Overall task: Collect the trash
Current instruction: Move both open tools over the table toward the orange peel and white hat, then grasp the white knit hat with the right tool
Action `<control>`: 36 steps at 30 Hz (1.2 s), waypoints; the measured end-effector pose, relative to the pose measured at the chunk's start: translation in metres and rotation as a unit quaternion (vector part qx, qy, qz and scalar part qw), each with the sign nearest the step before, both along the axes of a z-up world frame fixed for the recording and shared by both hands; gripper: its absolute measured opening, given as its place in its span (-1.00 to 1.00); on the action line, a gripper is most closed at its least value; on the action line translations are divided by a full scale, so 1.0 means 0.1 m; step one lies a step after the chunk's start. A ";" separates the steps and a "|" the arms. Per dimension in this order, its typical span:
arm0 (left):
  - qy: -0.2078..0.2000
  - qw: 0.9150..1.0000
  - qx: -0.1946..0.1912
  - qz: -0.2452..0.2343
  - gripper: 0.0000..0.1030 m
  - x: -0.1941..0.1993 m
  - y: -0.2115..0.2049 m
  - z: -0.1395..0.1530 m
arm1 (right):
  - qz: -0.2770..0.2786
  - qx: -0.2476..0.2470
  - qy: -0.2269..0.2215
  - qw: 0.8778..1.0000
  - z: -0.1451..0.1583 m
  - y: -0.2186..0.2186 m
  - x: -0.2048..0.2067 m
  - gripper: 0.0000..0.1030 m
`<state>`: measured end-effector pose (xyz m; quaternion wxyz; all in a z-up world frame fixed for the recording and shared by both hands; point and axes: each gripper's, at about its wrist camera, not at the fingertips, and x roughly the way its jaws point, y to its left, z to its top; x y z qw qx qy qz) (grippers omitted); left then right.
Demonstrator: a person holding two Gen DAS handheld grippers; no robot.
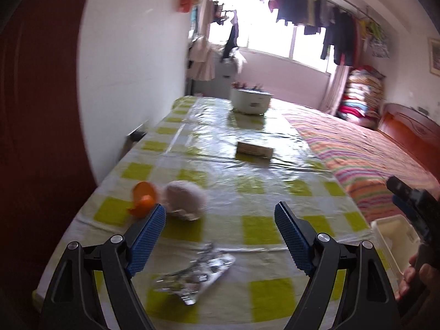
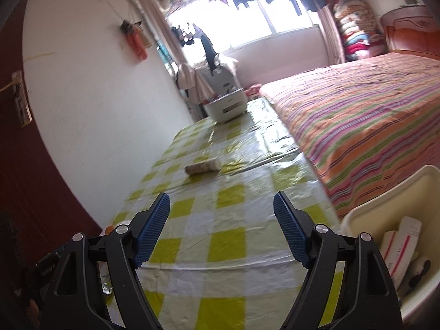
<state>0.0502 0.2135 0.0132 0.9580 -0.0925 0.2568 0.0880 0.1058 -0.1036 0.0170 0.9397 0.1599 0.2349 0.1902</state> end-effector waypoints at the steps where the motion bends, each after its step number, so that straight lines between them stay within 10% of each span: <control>1: 0.004 1.000 -0.012 0.009 0.54 -0.01 0.09 -0.02 | 0.008 -0.002 0.003 1.000 -0.01 0.06 0.00 0.49; 15: 0.036 0.992 -0.092 0.083 0.54 -0.18 0.84 -0.23 | 0.149 -0.016 0.049 0.987 -0.20 0.96 0.03 0.52; 25: 0.050 0.989 -0.102 0.098 0.54 -0.32 1.07 -0.33 | 0.298 -0.112 0.052 0.946 -0.26 2.06 0.21 0.52; 36: 0.058 0.986 -0.115 0.103 0.54 -0.34 1.19 -0.39 | 0.338 -0.196 0.051 0.919 -0.37 2.62 0.50 0.38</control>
